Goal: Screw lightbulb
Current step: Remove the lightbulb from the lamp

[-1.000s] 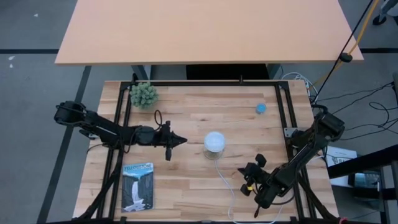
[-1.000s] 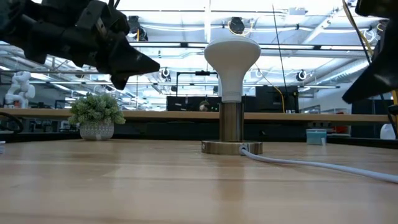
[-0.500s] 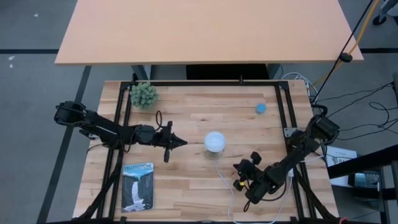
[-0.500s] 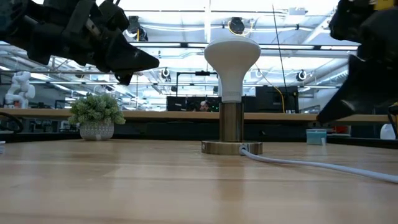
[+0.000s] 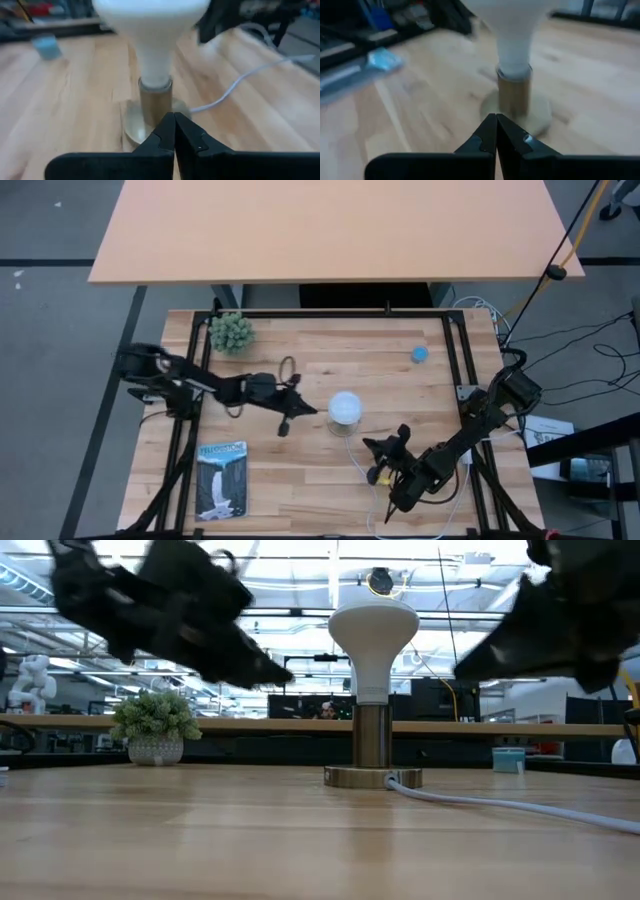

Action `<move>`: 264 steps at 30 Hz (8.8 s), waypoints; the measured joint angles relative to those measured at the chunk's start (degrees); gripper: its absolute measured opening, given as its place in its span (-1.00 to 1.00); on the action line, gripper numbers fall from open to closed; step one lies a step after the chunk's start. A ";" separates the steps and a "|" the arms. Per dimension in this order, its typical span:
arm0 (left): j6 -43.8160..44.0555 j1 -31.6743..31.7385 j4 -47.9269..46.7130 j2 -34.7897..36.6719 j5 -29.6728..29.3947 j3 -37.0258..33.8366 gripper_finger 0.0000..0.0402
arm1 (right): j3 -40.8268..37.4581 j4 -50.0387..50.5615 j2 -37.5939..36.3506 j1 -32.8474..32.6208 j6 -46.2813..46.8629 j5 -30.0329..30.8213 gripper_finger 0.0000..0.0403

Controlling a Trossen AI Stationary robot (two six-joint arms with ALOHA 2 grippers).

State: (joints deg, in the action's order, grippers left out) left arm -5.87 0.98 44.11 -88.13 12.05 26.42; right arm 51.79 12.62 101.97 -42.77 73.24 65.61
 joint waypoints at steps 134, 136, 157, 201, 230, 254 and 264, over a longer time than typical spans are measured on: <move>0.21 0.73 -24.98 -16.67 -11.32 26.50 -1.00 | 0.06 -8.25 -0.39 9.35 -24.80 -9.00 -1.00; 0.66 1.79 -22.99 -16.68 -11.37 26.50 -1.00 | 0.06 -10.07 -0.39 10.12 -27.90 -8.84 -1.00; -3.69 -1.99 -16.65 -17.76 -0.22 26.61 -1.00 | 0.06 -1.48 -1.44 13.42 -21.59 -7.11 -1.00; -2.60 4.07 -11.17 -29.77 6.68 37.09 -1.00 | -1.71 6.83 -4.54 10.46 -15.21 -5.91 -1.00; -0.19 2.64 -14.70 -28.93 1.95 37.06 -1.00 | -1.75 0.46 -4.54 10.72 -21.75 -6.16 -1.00; -2.32 4.81 -14.48 -29.04 2.74 36.99 -1.00 | -1.79 6.30 -4.54 7.23 -9.01 -7.15 -1.00; -1.92 6.49 -11.27 -29.30 -0.87 36.82 -1.00 | -1.75 3.46 -4.54 8.99 -14.16 -7.14 -1.00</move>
State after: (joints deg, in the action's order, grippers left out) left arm -7.80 7.47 32.84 -117.43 11.18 63.24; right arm 50.04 16.08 97.43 -33.78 59.08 58.47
